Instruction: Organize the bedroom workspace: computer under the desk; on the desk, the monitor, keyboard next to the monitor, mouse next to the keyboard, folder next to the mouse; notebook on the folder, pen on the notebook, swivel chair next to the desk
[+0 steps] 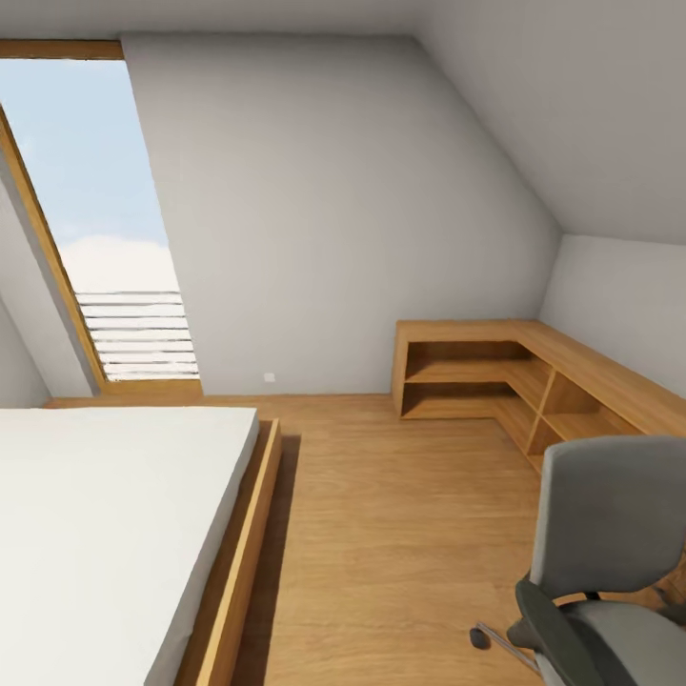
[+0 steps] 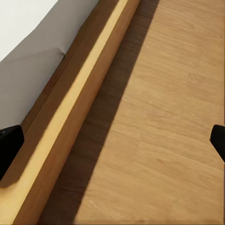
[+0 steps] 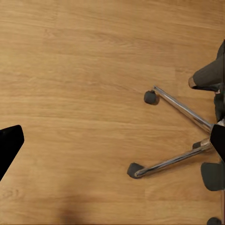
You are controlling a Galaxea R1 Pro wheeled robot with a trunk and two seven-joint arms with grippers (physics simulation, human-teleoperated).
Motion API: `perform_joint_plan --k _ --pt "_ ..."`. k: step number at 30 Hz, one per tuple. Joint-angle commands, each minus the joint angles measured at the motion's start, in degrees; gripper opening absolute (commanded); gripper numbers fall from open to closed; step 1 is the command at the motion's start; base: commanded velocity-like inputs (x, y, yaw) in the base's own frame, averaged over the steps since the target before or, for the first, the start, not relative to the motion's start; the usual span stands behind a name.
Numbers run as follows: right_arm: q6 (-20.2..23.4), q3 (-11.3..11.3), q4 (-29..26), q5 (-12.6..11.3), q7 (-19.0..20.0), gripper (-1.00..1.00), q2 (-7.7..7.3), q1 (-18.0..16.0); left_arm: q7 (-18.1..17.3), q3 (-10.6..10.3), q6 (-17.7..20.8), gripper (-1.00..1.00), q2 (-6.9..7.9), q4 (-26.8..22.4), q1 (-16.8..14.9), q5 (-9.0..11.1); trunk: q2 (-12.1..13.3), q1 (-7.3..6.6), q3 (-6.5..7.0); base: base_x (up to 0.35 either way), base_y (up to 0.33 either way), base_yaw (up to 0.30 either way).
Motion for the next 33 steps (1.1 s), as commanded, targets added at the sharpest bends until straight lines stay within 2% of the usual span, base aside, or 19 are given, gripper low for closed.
perform_joint_plan --k 1,8,27,33 --pt "-0.1 0.5 0.1 0.1 -0.5 1.0 0.03 -0.1 0.2 -0.1 -0.2 1.0 -0.03 0.1 0.0 -0.1 -0.1 0.03 -0.09 0.2 -0.187 0.005" --pt "-0.1 0.4 0.1 0.1 -0.5 1.0 -0.03 -0.1 0.2 -0.1 -0.2 1.0 -0.08 0.3 0.0 -0.1 -0.1 0.03 -0.09 0.104 -0.093 0.001" --pt "-0.1 0.5 0.1 0.1 -0.5 1.0 0.03 0.0 0.2 -0.2 -0.2 1.0 -0.09 0.4 0.0 -0.2 -0.1 0.03 -0.09 0.006 -0.005 0.002" --pt "-0.1 0.5 0.1 0.1 -0.5 1.0 0.04 -0.1 0.2 -0.2 -0.2 1.0 -0.07 0.4 0.0 -0.1 -0.1 0.03 -0.14 0.0 0.0 0.155"
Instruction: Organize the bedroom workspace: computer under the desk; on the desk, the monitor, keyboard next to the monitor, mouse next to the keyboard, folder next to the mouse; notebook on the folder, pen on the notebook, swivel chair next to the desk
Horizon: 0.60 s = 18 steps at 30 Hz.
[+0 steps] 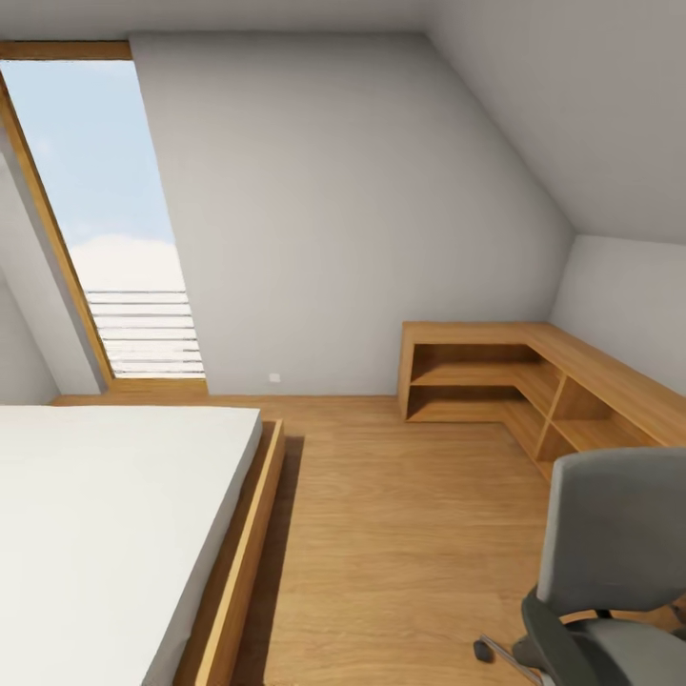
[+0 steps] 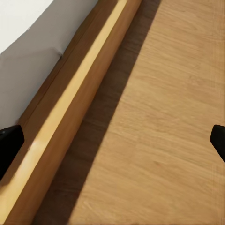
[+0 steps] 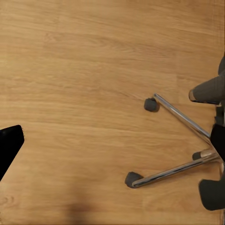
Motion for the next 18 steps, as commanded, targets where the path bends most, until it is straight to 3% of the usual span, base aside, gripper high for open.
perform_joint_plan --k 1,5,12,18 --pt "-0.1 0.5 0.1 0.1 -0.5 1.0 0.02 0.0 0.3 -0.1 -0.2 1.0 0.01 0.0 0.0 -0.1 -0.1 0.01 -0.11 0.0 0.0 0.212" --pt "-0.1 0.5 0.1 0.1 -0.5 1.0 0.02 0.0 0.3 -0.1 -0.2 1.0 0.02 0.0 0.0 -0.1 -0.1 0.01 -0.21 0.0 0.0 0.177" --pt "-0.1 0.5 0.1 0.1 -0.5 1.0 0.0 -0.1 0.3 -0.1 -0.2 1.0 0.05 0.0 0.0 -0.1 -0.1 0.01 -0.25 0.004 0.0 0.042" --pt "-0.1 0.5 0.1 0.1 -0.5 1.0 0.02 -0.1 0.3 -0.1 -0.1 1.0 0.06 0.0 0.0 -0.1 -0.1 0.01 -0.25 0.182 0.0 0.005"
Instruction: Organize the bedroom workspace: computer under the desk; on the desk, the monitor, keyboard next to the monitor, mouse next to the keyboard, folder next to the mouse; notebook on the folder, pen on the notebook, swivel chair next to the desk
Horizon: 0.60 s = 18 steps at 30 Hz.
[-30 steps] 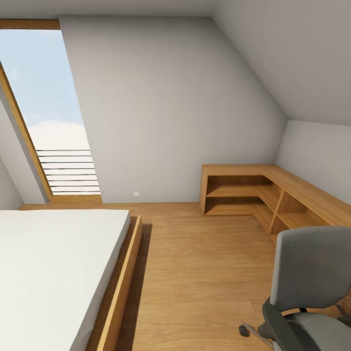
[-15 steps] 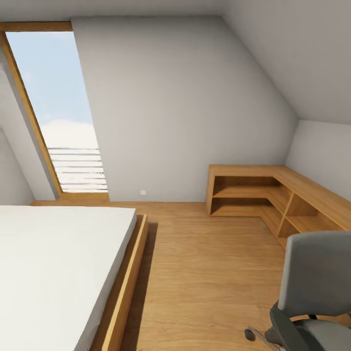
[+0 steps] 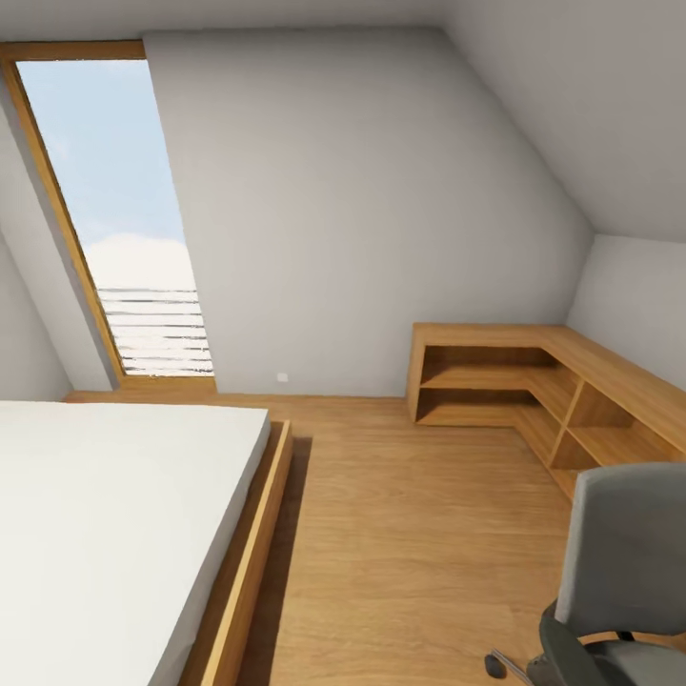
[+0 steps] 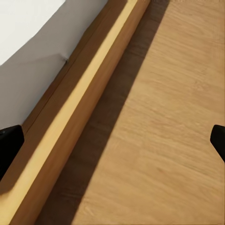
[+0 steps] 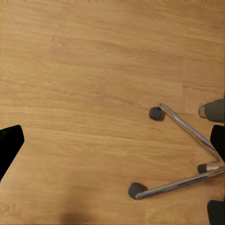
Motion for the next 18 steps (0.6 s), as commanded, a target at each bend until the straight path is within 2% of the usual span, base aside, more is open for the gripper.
perform_joint_plan --k 1,6,18 --pt "-0.1 0.5 0.1 0.1 -0.5 1.0 0.02 -0.1 0.3 -0.1 -0.2 1.0 -0.01 0.0 0.0 -0.1 -0.1 0.04 -0.09 0.28 0.0 0.001" --pt "-0.1 0.5 0.1 0.1 -0.5 1.0 0.02 -0.1 0.2 -0.1 -0.2 1.0 -0.01 0.0 0.0 -0.1 -0.1 0.04 -0.09 0.153 0.0 0.001" --pt "-0.1 0.5 0.1 0.1 -0.5 1.0 0.02 0.0 0.2 -0.1 -0.2 1.0 -0.03 0.0 0.0 -0.1 -0.1 0.04 -0.09 0.022 0.0 0.0"
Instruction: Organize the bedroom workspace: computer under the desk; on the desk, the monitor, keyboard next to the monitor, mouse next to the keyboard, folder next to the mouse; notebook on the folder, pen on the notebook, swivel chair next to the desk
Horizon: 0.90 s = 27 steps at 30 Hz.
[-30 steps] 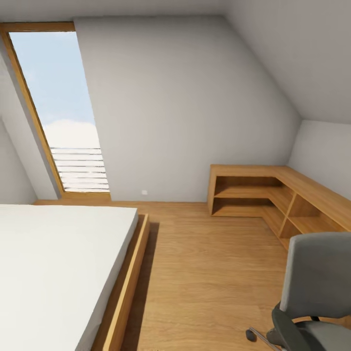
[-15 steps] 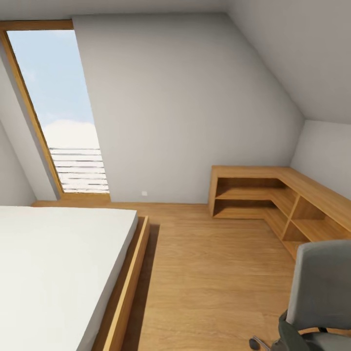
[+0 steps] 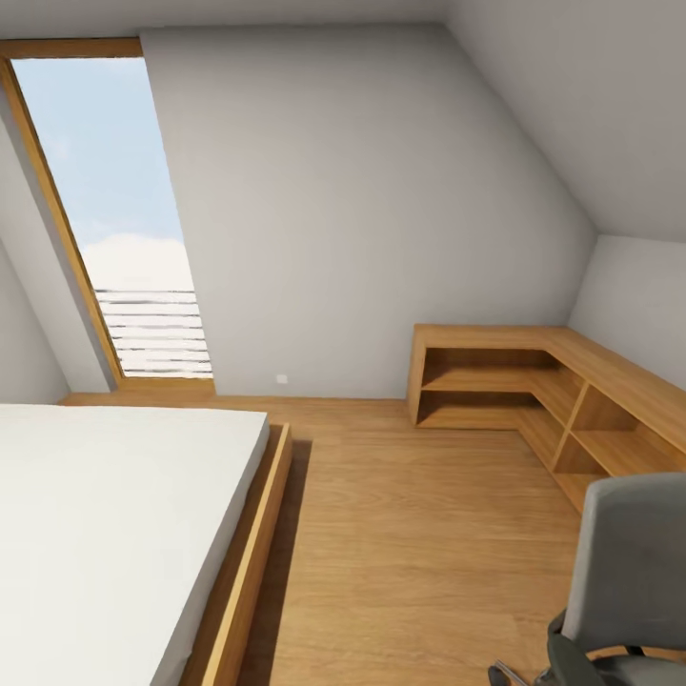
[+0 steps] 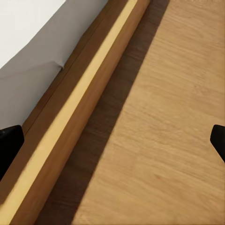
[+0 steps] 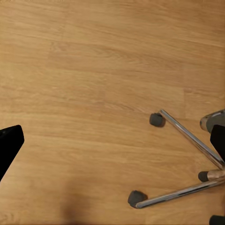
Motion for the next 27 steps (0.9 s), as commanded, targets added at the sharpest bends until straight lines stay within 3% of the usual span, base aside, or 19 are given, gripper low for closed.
perform_joint_plan --k 1,27 --pt "-0.1 0.5 0.1 0.1 -0.5 1.0 0.02 -0.1 0.2 -0.1 -0.2 1.0 -0.01 0.0 0.0 -0.1 -0.1 0.02 -0.09 0.078 0.0 0.0" --pt "-0.1 0.4 0.1 0.1 -0.5 1.0 0.02 -0.1 0.2 -0.1 -0.1 1.0 -0.05 0.0 0.0 -0.1 -0.1 0.02 -0.09 0.287 0.0 0.0"
